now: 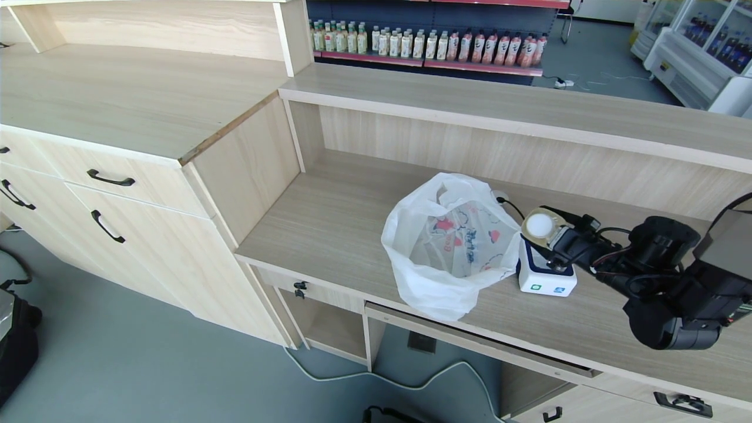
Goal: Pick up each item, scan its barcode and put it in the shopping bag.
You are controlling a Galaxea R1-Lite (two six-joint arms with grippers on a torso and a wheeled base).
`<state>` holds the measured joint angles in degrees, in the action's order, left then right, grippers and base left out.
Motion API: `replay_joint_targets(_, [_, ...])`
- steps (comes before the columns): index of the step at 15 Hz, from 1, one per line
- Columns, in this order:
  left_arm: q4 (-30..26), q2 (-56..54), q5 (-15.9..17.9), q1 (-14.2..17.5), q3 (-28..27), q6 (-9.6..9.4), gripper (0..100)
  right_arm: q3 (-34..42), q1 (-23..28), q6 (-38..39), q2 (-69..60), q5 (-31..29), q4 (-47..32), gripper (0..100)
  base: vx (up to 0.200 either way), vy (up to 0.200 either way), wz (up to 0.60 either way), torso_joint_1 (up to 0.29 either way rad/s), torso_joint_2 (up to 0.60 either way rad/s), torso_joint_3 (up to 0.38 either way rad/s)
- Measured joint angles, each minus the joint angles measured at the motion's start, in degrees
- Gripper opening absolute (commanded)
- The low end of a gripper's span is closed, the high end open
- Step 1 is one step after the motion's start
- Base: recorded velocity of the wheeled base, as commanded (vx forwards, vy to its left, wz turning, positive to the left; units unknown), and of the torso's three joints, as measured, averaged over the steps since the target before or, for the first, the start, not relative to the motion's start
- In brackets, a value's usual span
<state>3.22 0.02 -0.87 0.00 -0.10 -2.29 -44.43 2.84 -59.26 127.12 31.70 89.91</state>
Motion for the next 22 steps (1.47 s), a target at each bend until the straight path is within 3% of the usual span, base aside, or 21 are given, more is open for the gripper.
replay_joint_targets(4, [0.0, 0.0, 0.0, 0.0, 0.0, 0.0, 100, -1.8, 1.0, 6.4, -1.1, 0.0, 0.0, 0, 0.0, 0.0, 0.0, 0.0, 0.0, 0.0])
replay_joint_targets(6, [0.0, 0.0, 0.0, 0.0, 0.0, 0.0, 100, -1.4, 1.5, 16.3, -5.5, -2.5, -0.1, 0, 0.0, 0.0, 0.0, 0.0, 0.0, 0.0])
replay_joint_targets(7, [0.0, 0.0, 0.0, 0.0, 0.0, 0.0, 100, 0.2, 1.7, 22.4, -9.0, -7.3, -0.7, 0, 0.0, 0.0, 0.0, 0.0, 0.0, 0.0])
replay_joint_targets(9, [0.0, 0.0, 0.0, 0.0, 0.0, 0.0, 100, 4.6, 2.0, 37.7, -17.8, -22.4, -6.9, 0, 0.0, 0.0, 0.0, 0.0, 0.0, 0.0])
replay_joint_targets(10, [0.0, 0.0, 0.0, 0.0, 0.0, 0.0, 100, 6.7, 2.2, 45.3, -22.2, -28.9, -12.3, 0, 0.0, 0.0, 0.0, 0.0, 0.0, 0.0])
replay_joint_targets(12, [0.0, 0.0, 0.0, 0.0, 0.0, 0.0, 100, 10.2, 2.3, 61.8, -30.7, -40.3, -30.5, 0, 0.0, 0.0, 0.0, 0.0, 0.0, 0.0])
replay_joint_targets(13, [0.0, 0.0, 0.0, 0.0, 0.0, 0.0, 100, 11.3, 2.3, 66.4, -33.6, -44.0, -34.2, 0, 0.0, 0.0, 0.0, 0.0, 0.0, 0.0])
replay_joint_targets(22, [0.0, 0.0, 0.4, 0.0, 0.0, -0.05, 100, 13.1, 2.2, 70.6, -37.6, -44.8, -34.7, 0, 0.0, 0.0, 0.0, 0.0, 0.0, 0.0])
